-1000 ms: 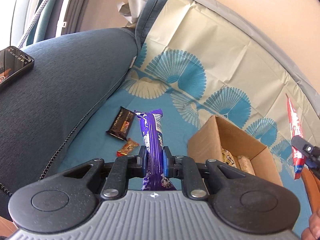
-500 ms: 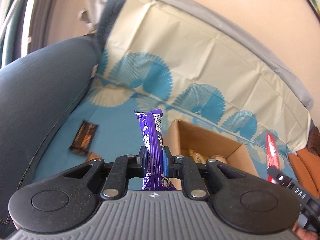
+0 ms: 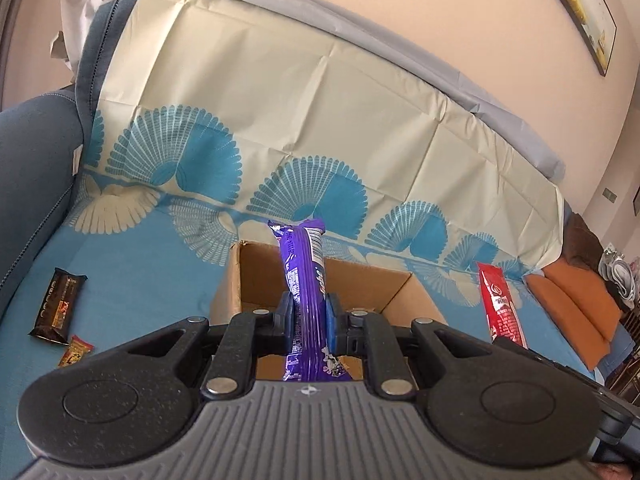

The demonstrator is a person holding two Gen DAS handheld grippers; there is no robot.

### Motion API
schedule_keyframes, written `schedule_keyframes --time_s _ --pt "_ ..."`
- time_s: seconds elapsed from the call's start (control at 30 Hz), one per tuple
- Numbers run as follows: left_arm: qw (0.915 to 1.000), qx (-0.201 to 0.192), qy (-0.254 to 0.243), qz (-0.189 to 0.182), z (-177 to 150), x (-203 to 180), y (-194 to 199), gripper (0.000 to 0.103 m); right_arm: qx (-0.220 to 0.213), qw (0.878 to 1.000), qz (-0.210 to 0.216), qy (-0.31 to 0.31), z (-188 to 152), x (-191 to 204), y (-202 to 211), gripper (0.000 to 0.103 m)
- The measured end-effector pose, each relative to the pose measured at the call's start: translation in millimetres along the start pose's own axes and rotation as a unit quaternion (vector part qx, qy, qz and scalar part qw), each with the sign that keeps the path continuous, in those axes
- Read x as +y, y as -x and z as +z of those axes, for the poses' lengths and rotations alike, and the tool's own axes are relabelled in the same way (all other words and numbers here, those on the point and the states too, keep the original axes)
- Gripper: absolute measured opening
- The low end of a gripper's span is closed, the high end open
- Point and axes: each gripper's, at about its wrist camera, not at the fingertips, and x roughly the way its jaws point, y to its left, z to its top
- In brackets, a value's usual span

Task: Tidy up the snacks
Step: 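Carry the red wafer pack over the box with the right tool while the left tool carries the purple bar, then open both tools to drop the red pack and purple bar into the box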

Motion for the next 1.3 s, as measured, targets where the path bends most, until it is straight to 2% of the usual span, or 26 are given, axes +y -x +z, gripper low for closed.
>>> schedule_keyframes --time_s 0.27,0.73,1.3 --pt "0.9998 0.017 0.000 -0.014 -4 -5 -8 0.016 0.012 1.000 -0.010 -0.005 -2 1 -9 0.040" --pt "0.9993 0.024 -0.021 -0.021 -11 -14 -8 0.016 0.017 1.000 -0.007 0.012 -5 11 -12 0.040" --pt "0.9993 0.023 -0.022 -0.022 -12 -15 -9 0.016 0.018 1.000 -0.004 0.019 -5 13 -12 0.040"
